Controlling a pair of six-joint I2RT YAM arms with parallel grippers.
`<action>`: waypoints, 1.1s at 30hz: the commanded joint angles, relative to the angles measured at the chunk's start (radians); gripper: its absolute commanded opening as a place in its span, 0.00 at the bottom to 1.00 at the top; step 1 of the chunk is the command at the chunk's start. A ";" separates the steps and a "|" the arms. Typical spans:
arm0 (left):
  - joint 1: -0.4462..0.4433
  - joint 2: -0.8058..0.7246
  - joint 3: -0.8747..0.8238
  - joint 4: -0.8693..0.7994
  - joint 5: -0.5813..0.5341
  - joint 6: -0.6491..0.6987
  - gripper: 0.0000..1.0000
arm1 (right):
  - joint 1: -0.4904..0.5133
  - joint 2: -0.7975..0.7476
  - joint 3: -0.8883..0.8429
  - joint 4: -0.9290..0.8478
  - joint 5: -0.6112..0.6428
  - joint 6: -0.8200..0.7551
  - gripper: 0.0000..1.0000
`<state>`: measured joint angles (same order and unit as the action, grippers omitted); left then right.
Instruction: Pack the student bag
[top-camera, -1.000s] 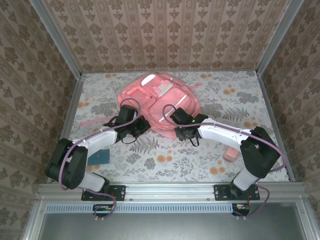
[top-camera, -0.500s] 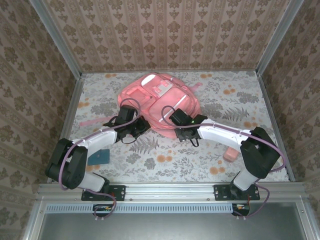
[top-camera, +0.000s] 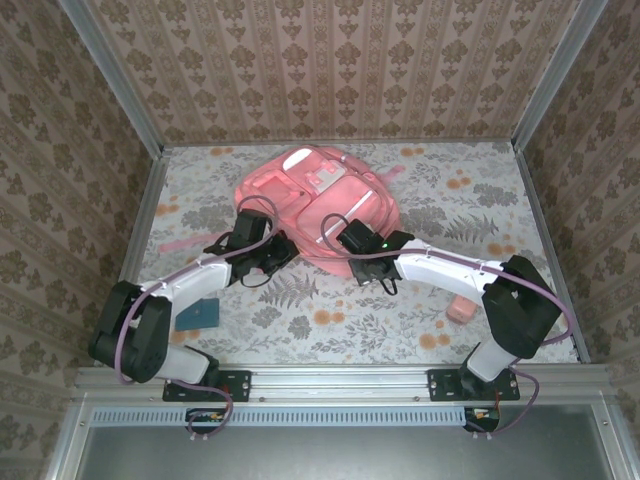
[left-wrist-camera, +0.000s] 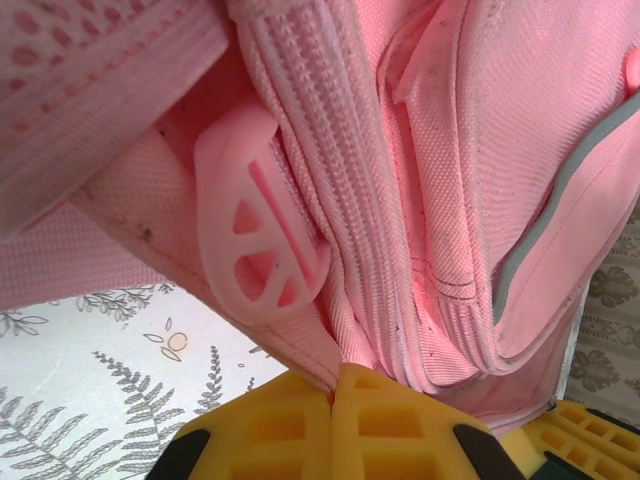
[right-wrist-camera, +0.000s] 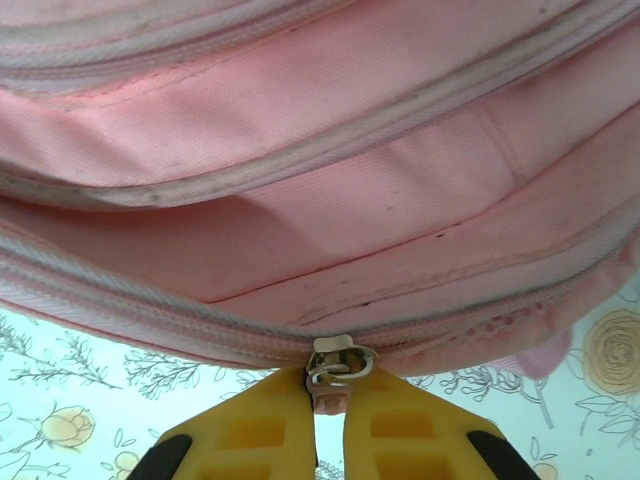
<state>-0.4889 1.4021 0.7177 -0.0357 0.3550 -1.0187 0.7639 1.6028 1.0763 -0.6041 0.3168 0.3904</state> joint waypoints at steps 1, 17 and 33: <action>0.026 -0.046 -0.009 -0.023 -0.055 0.047 0.00 | -0.011 -0.044 -0.002 -0.062 0.109 0.081 0.03; 0.180 -0.014 -0.012 -0.042 -0.014 0.113 0.05 | -0.095 -0.089 -0.009 -0.007 -0.205 0.051 0.37; 0.142 -0.200 -0.121 -0.053 0.018 -0.066 0.62 | -0.058 -0.001 0.040 -0.029 -0.205 -0.009 0.41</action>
<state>-0.3054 1.2266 0.6277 -0.1127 0.3679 -1.0012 0.7013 1.5749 1.0924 -0.6098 0.1188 0.4122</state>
